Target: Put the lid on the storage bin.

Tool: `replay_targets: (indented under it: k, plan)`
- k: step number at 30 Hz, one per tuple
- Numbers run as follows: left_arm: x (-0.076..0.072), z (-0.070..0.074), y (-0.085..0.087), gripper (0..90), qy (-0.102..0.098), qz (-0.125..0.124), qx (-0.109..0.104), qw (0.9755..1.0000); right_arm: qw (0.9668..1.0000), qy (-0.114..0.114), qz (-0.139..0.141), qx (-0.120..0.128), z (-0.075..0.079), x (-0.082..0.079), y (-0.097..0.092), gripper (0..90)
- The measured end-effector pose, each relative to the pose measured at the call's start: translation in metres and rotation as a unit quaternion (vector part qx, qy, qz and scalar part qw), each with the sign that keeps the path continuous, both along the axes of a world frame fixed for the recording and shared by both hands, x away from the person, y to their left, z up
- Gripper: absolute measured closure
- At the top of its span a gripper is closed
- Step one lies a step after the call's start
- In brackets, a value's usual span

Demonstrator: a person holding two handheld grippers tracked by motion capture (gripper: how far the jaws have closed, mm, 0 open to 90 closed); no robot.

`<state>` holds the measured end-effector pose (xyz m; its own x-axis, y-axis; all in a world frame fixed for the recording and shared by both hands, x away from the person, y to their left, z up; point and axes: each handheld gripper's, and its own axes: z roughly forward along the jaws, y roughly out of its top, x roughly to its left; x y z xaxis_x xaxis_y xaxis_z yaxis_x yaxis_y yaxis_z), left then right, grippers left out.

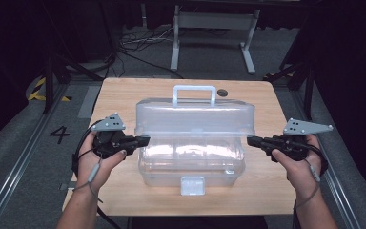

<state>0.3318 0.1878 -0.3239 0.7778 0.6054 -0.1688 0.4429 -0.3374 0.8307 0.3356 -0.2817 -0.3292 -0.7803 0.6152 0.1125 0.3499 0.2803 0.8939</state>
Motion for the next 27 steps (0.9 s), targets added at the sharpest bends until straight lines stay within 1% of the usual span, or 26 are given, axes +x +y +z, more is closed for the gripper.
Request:
replay_targets:
  k: [3, 5, 8, 12, 18, 23, 27]
  plan:
    - [0.000, 0.000, 0.003, 88.9, 0.004, 0.005, 0.001, 1.0000, 1.0000, -0.001, 0.001, -0.001, 0.000, -0.001, -0.001, 90.0]
    - [0.000, -0.001, 0.004, 89.2, 0.008, 0.008, -0.001, 0.9999, 1.0000, 0.000, 0.001, -0.001, 0.000, -0.001, -0.002, 90.0]
    - [0.001, -0.001, 0.005, 89.4, 0.010, 0.011, -0.002, 0.9999, 1.0000, 0.000, -0.001, -0.001, 0.000, -0.002, -0.003, 90.0]
    - [0.002, -0.003, 0.008, 89.7, 0.021, 0.022, -0.013, 0.9995, 1.0000, 0.001, -0.002, -0.003, 0.000, -0.002, -0.004, 90.0]
    - [0.003, -0.004, 0.012, 89.7, 0.034, 0.037, -0.018, 0.9986, 1.0000, 0.003, -0.003, -0.004, -0.001, -0.002, -0.005, 90.0]
    - [0.003, -0.005, 0.013, 89.8, 0.039, 0.044, -0.010, 0.9982, 0.9999, 0.004, 0.000, -0.011, -0.001, -0.003, -0.005, 90.0]
    - [0.003, -0.006, 0.013, 89.8, 0.040, 0.037, 0.000, 0.9985, 0.9997, 0.009, 0.005, -0.021, -0.001, -0.004, -0.005, 90.0]
